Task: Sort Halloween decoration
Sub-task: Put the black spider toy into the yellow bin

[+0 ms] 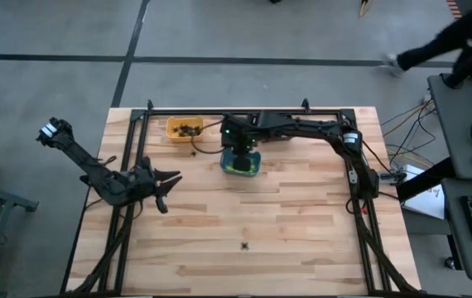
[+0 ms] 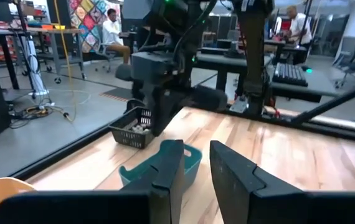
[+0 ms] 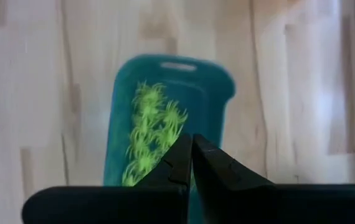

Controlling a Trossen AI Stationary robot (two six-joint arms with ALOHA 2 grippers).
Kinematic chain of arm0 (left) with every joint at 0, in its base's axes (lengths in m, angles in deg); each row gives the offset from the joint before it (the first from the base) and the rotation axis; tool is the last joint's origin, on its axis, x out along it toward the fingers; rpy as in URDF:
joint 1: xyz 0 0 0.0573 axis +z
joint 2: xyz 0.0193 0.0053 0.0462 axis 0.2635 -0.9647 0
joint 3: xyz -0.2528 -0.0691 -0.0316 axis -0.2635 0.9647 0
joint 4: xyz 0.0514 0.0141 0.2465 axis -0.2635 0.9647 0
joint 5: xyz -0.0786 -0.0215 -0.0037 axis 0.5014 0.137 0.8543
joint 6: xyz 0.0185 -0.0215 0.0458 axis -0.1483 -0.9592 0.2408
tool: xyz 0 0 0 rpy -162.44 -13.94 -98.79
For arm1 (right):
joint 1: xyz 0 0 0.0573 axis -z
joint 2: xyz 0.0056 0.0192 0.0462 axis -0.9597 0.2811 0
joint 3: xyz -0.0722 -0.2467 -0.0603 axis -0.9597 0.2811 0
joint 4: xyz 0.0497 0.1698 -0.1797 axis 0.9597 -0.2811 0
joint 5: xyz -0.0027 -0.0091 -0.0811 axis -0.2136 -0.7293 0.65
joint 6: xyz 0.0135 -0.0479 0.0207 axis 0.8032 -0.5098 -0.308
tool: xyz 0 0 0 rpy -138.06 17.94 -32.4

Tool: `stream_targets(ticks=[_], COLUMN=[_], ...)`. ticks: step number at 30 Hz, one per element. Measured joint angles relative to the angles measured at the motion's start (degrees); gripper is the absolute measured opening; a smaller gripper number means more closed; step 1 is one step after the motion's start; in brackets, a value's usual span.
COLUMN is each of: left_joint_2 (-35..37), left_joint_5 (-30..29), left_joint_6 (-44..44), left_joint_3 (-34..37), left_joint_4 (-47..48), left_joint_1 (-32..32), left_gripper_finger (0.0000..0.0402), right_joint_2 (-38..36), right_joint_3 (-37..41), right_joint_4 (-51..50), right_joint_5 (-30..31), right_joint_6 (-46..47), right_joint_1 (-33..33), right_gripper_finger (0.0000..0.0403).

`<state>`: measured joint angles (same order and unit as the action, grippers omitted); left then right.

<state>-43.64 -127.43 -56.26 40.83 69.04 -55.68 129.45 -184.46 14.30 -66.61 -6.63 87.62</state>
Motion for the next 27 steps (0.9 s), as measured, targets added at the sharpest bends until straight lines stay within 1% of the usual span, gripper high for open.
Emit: stream_targets(ticks=[2, 6, 9, 11, 13, 15, 19, 22, 25, 27], left_joint_2=[-1.1, -3.5, -5.0, -6.0, -7.2, -8.3, -11.7, -14.4, -17.4, -19.9], left_joint_5=[0.0, 0.0, 0.1, 2.0, 5.7, 10.8, 24.5, 32.9, 38.0, 38.6], left_joint_6=[0.0, -1.8, -5.3, -6.6, -6.9, -7.1, -8.0, -8.4, -8.3, -8.1], left_joint_3=[0.0, 0.0, 0.0, 0.0, 0.0, 0.0, 0.0, 0.0, 0.0, 0.0], left_joint_4=[0.2, 0.3, 0.2, 0.2, 0.3, 0.3, 1.2, 4.2, 8.0, 10.2], left_joint_1=[0.0, 0.6, 3.4, 6.3, 10.4, 15.6, 28.5, 37.4, 43.4, 45.5], left_gripper_finger=[0.0061, 0.0061, 0.0057, 0.0050, 0.0042, 0.0038, 0.0037, 0.0037, 0.0037, 0.0041], right_joint_2=[-0.3, -2.9, -6.6, -9.6, -13.2, -17.2, -24.6, -29.4, -32.9, -34.3], right_joint_3=[0.0, 2.5, 6.6, 10.2, 14.6, 19.8, 30.7, 38.4, 44.7, 48.2], right_joint_4=[-1.4, -0.6, 1.1, 4.1, 8.3, 12.9, 21.8, 29.1, 35.4, 40.4], right_joint_5=[0.1, 0.1, 0.0, 0.1, 0.2, 0.1, 0.6, 0.7, 0.7, 0.6], right_joint_6=[0.0, 0.0, 0.2, 0.7, 1.4, 1.8, 1.7, 0.4, -0.5, -0.6], right_joint_1=[-0.9, -2.7, -3.3, -3.4, -3.4, -3.4, -3.4, -3.4, -3.0, -2.6], right_gripper_finger=[0.0008, 0.0008, 0.0008, 0.0008, 0.0008, 0.0008, 0.0008, 0.0009, 0.0009, 0.0009])
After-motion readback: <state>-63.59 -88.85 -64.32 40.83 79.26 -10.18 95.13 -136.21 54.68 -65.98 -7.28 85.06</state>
